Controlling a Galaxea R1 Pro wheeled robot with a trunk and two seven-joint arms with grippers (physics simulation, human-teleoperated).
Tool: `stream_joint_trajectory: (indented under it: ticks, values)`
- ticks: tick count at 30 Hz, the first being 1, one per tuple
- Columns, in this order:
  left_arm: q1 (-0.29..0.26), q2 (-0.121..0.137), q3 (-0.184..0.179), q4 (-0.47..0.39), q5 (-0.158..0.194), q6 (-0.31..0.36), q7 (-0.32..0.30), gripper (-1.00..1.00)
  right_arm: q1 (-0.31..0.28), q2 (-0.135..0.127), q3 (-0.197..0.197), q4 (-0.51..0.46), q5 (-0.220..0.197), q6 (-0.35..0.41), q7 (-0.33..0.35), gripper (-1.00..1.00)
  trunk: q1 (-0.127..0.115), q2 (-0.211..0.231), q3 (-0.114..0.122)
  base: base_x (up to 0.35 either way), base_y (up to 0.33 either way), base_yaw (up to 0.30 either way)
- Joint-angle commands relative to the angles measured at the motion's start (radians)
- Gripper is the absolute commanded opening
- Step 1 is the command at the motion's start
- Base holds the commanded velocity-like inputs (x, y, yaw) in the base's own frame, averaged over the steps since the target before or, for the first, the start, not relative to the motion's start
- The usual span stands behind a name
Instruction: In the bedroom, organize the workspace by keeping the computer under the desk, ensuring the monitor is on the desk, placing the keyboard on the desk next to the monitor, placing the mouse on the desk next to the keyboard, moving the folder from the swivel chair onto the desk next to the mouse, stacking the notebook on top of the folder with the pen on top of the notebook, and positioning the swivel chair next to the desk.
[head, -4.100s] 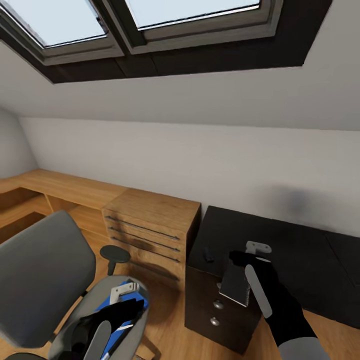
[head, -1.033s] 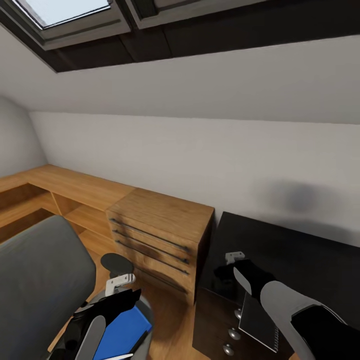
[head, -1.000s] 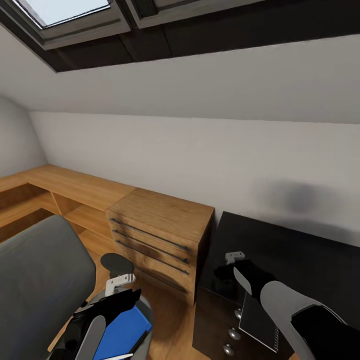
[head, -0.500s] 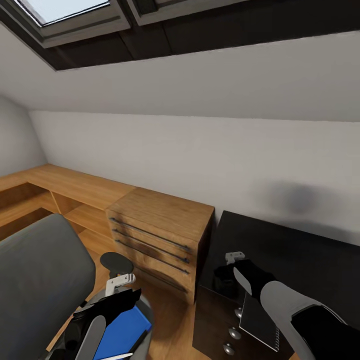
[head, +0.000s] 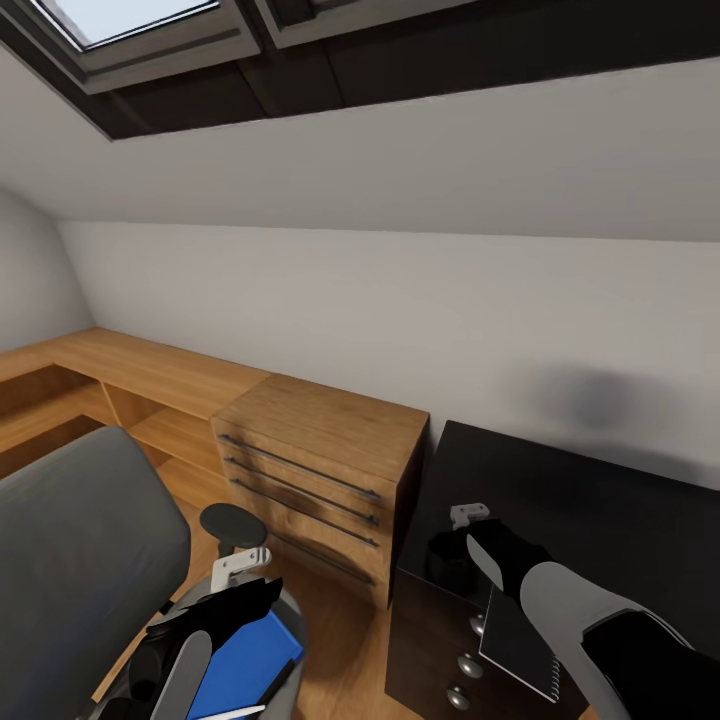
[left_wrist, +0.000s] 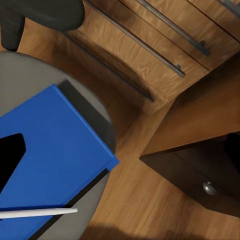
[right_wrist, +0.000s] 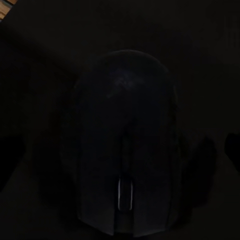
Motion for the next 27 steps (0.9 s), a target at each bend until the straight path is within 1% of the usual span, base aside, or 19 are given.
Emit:
stream_joint_trajectory:
  ticks: [1, 5, 6, 27]
  values:
    - [-0.001, 0.0, 0.0, -0.001, 0.011, 0.002, 0.01, 1.0, -0.001, 0.0, 0.005, -0.001, -0.007, 0.004, 0.0, 1.0, 0.0, -0.001, -0.001, 0.0, 0.0, 0.0]
    - [-0.001, 0.0, 0.0, -0.001, 0.011, 0.002, 0.01, 1.0, -0.001, 0.0, 0.007, -0.001, -0.006, 0.004, 0.0, 1.0, 0.0, -0.001, -0.001, 0.0, 0.0, 0.0]
    - [-0.001, 0.0, 0.0, -0.001, 0.011, 0.002, 0.01, 1.0, -0.001, 0.0, 0.007, -0.001, -0.006, 0.004, 0.0, -1.0, 0.0, -0.001, -0.001, 0.0, 0.0, 0.0]
    - [-0.001, 0.0, 0.0, -0.001, 0.011, 0.003, 0.009, 1.0, -0.001, -0.002, 0.007, -0.003, -0.005, 0.001, 0.0, -1.0, 0.0, -0.001, -0.001, 0.0, 0.0, 0.0]
